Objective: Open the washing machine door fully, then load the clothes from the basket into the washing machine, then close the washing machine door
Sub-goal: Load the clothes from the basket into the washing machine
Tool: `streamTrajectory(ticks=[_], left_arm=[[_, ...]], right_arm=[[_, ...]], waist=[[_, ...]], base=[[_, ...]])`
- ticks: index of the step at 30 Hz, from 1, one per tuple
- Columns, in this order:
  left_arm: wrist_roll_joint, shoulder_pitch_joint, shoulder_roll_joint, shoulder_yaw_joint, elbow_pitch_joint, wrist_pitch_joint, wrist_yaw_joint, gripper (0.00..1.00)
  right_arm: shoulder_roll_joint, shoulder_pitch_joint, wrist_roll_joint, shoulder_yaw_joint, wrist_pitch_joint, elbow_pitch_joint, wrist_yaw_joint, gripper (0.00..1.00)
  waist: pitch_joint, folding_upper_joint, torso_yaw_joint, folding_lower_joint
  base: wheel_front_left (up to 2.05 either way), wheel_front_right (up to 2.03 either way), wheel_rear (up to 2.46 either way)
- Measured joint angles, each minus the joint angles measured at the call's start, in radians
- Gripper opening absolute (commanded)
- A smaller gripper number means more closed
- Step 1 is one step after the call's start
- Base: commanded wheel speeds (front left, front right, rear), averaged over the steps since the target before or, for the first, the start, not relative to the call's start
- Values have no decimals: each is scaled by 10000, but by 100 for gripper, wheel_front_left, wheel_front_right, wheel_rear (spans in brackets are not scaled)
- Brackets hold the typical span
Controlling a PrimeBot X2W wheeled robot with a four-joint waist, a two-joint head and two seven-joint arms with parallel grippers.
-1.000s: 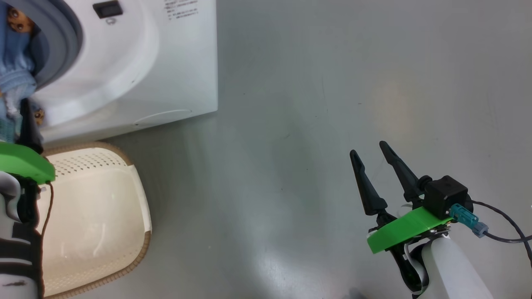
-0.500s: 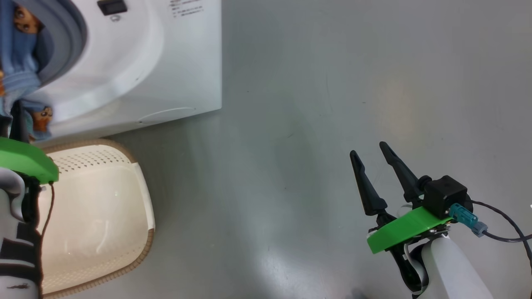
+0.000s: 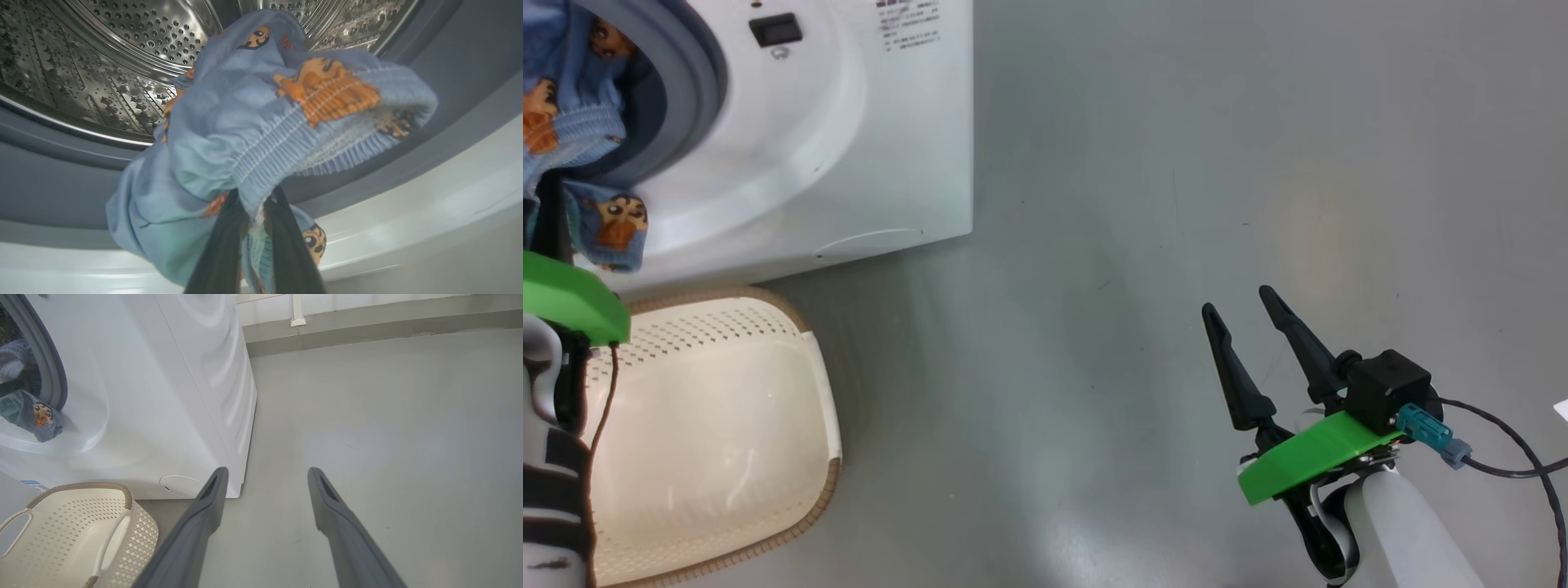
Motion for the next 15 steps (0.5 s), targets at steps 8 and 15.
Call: streamTrajectory(ticks=[8, 15], left_arm=[[-339, 353, -35, 144, -1513, -286, -94, 0], [-451, -92, 382, -17, -1858, 192, -541, 0]], right_arm=[[0, 30, 2, -2, 0, 13, 2, 100], [0, 14, 119, 77, 0, -19, 2, 100]], waist=[[-125, 0, 37, 0], [164, 1, -51, 0]], base=[[0, 0, 0], [0, 0, 0]])
